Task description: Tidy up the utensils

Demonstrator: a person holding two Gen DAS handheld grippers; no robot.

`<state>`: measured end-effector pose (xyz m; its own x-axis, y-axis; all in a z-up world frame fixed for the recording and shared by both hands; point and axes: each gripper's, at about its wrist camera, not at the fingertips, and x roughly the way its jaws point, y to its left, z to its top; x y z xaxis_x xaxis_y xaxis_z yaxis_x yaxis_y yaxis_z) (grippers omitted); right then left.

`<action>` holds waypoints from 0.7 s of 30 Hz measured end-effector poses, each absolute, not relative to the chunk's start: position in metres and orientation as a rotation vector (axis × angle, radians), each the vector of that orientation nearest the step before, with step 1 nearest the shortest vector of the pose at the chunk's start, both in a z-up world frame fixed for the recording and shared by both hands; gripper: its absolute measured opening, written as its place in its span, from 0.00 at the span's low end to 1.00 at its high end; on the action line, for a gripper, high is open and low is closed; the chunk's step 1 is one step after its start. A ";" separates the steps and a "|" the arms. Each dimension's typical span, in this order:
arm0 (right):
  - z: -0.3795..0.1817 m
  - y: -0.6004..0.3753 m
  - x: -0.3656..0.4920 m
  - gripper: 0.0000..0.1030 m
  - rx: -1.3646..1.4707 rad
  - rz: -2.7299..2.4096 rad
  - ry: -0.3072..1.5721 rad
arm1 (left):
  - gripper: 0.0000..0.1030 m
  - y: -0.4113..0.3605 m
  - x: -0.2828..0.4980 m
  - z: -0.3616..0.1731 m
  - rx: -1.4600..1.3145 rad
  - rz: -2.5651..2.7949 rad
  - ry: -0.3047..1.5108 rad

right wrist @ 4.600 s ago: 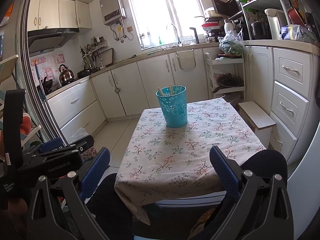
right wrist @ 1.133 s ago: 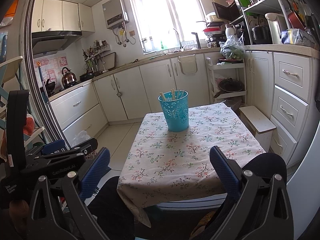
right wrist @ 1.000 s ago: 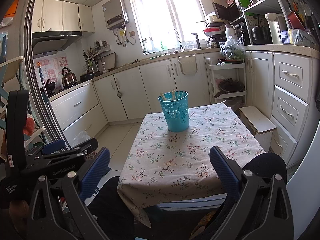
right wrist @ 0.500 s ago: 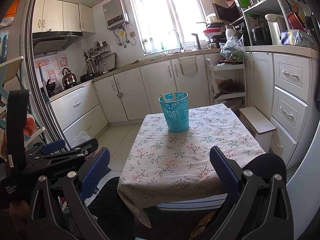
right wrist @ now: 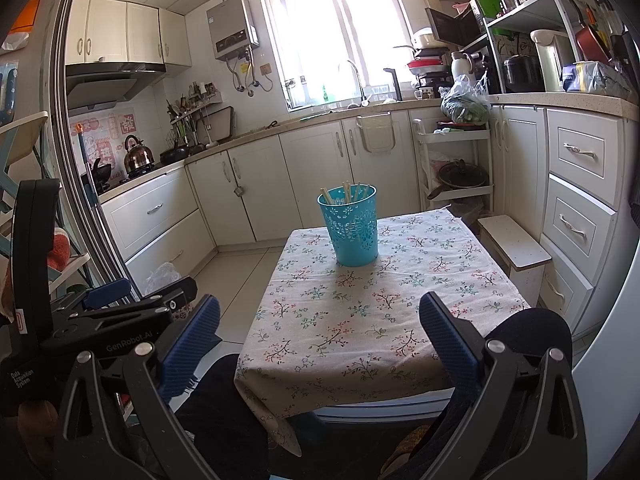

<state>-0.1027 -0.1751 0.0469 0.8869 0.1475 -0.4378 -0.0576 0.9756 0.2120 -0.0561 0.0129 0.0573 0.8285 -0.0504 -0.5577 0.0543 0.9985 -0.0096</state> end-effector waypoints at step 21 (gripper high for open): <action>0.048 -0.173 -0.105 0.93 0.194 0.106 0.466 | 0.93 0.012 -0.057 0.056 0.007 -0.055 0.591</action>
